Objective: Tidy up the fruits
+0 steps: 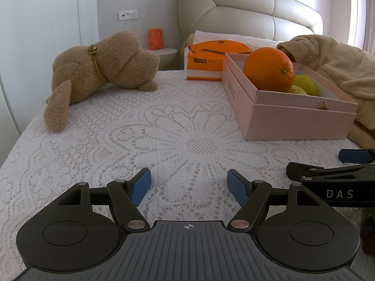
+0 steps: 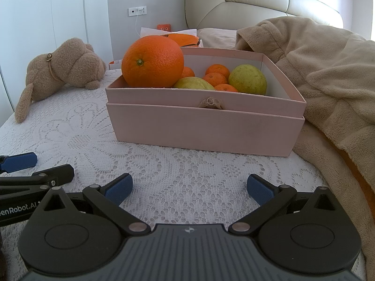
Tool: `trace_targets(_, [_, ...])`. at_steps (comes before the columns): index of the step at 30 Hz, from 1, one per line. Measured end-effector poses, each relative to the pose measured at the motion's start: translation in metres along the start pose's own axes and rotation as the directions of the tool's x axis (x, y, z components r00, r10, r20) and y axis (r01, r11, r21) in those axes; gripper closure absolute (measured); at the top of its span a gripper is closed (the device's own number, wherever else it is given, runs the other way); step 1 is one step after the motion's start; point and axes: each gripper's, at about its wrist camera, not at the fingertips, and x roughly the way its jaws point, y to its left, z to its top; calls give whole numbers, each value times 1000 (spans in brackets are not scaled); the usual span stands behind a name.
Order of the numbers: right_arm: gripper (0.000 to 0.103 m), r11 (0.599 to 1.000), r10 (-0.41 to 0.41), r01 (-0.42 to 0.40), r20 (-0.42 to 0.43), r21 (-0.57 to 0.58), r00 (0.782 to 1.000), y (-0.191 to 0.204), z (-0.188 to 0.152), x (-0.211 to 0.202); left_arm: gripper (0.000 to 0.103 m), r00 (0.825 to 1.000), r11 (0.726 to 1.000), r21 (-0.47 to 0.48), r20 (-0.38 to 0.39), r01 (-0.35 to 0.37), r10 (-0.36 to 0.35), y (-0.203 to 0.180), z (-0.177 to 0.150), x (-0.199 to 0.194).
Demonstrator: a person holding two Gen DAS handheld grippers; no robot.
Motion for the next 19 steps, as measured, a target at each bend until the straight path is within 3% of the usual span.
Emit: trace_targets(19, [0,1000,-1,1,0,0,1000,0,0,0,26,1000,1000,5,0,-2,2,0,0,0])
